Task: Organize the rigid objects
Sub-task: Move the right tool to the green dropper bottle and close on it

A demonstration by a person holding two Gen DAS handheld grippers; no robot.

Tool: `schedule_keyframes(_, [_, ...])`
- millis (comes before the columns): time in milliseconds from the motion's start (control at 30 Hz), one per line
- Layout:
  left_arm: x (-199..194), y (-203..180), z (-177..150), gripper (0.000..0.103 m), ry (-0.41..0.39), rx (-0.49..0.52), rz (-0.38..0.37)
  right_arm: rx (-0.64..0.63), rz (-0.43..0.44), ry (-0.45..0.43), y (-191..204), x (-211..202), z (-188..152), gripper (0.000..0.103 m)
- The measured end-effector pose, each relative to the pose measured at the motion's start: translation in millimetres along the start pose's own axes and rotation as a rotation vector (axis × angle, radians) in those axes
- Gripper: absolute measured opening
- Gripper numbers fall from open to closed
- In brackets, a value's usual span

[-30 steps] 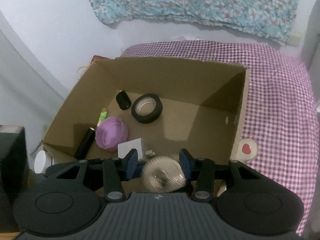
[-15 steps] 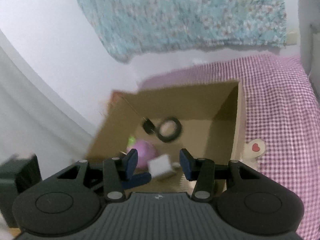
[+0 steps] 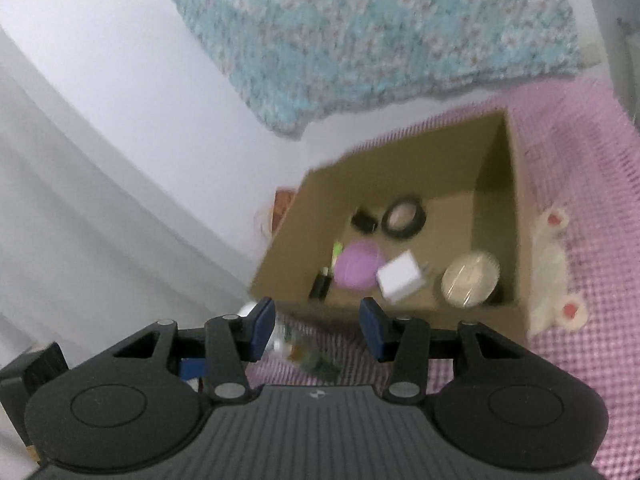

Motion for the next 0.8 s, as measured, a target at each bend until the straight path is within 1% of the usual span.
schedule_keyframes(133, [11.9,11.3,-7.2,0.082,-0.012,0.043,0.077,-0.026,0.018,0.066,20.4,26.4,-7.7,0.050])
schedule_keyframes(267, [20.5,21.9,-15.2,0.073,-0.014,0.066,0.113,-0.092,0.018,0.125,39.6,52.8,-10.1,0.050])
schedule_keyframes(400, [35.8,33.5,-24.7,0.062,0.002,0.061,0.151,-0.184,0.014,0.175,56.3,76.4,-17.0,0.050])
schedule_keyframes(567, [49.2,45.2,-32.3,0.059,0.012,0.045,0.171,-0.274,0.010,0.259,67.5,108.3,-26.2,0.051])
schedule_keyframes(800, [64.6,54.2,-36.3,0.057,0.023,0.030,0.177,-0.370,0.002,0.329,71.9,138.0,-33.9,0.049])
Point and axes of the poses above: each gripper's, at about its wrist camera, not at the fingertips, and x roughly the way its jaws point, y to its left, z to its top, the point moved 8 cm from there along x, roughly the way its jaws point, and after that the axes turned 14 degrees about -x, right-handed, at the moved point
